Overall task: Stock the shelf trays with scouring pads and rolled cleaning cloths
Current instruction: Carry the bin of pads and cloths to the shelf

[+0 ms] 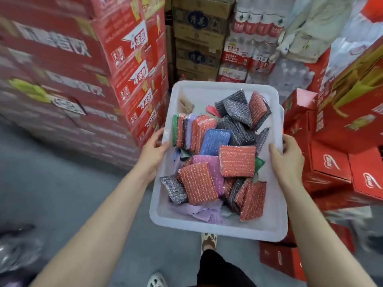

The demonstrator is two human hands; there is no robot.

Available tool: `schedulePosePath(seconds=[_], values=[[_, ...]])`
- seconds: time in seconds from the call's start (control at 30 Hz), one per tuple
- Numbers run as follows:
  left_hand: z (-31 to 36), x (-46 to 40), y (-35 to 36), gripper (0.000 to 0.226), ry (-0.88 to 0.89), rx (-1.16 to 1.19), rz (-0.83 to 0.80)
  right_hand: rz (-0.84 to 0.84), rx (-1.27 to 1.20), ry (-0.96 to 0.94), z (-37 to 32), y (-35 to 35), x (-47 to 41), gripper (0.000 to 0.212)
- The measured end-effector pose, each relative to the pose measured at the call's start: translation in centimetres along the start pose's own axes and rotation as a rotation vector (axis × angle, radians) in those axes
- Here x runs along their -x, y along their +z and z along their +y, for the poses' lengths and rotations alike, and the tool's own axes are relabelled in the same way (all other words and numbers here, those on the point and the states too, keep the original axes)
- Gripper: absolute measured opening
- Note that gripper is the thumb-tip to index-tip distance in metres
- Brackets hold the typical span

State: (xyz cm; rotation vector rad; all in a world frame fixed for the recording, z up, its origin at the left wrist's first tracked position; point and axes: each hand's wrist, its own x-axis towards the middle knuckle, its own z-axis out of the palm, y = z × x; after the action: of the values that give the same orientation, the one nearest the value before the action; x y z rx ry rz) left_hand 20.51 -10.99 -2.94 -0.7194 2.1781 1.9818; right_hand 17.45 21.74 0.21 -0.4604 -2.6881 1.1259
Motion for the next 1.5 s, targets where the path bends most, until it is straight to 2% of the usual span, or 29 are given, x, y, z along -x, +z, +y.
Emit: schedulePosePath(seconds=[0.13, 0.23, 0.33, 0.63, 0.87, 1.03, 1.27, 1.5], values=[[-5.2, 5.9, -7.3, 0.040, -0.006, 0.079, 0.106, -0.044, -0.060, -0.023, -1.1, 3.4, 8.6, 0.033], [-9.2, 9.7, -12.5, 0.041, 0.021, 0.063, 0.184, -0.146, -0.061, -0.046, -1.6, 6.6, 13.9, 0.027], [-13.1, 12.4, -17.2, 0.043, -0.044, 0.098, 0.225, -0.266, -0.028, -0.066, -3.1, 10.0, 17.8, 0.028], [-19.8, 15.2, -27.7, 0.053, -0.267, 0.225, 0.531, -0.636, 0.083, -0.266, -10.6, 22.5, 20.7, 0.028], [-19.3, 13.5, -34.9, 0.045, -0.304, 0.440, 0.858, -0.851, 0.101, -0.443, -21.0, 34.4, 19.5, 0.037], [-18.4, 11.9, -40.6, 0.043, -0.312, 0.519, 1.023, -0.954, 0.099, -0.573, -29.6, 42.3, 20.6, 0.038], [-19.0, 6.1, -52.1, 0.039, -0.270, 0.643, 1.096, -1.004, 0.063, -0.732, -41.0, 54.5, 22.9, 0.035], [-16.6, -0.8, -65.7, 0.043, -0.290, 0.686, 1.118, -1.014, 0.079, -0.712, -53.2, 65.4, 24.1, 0.038]])
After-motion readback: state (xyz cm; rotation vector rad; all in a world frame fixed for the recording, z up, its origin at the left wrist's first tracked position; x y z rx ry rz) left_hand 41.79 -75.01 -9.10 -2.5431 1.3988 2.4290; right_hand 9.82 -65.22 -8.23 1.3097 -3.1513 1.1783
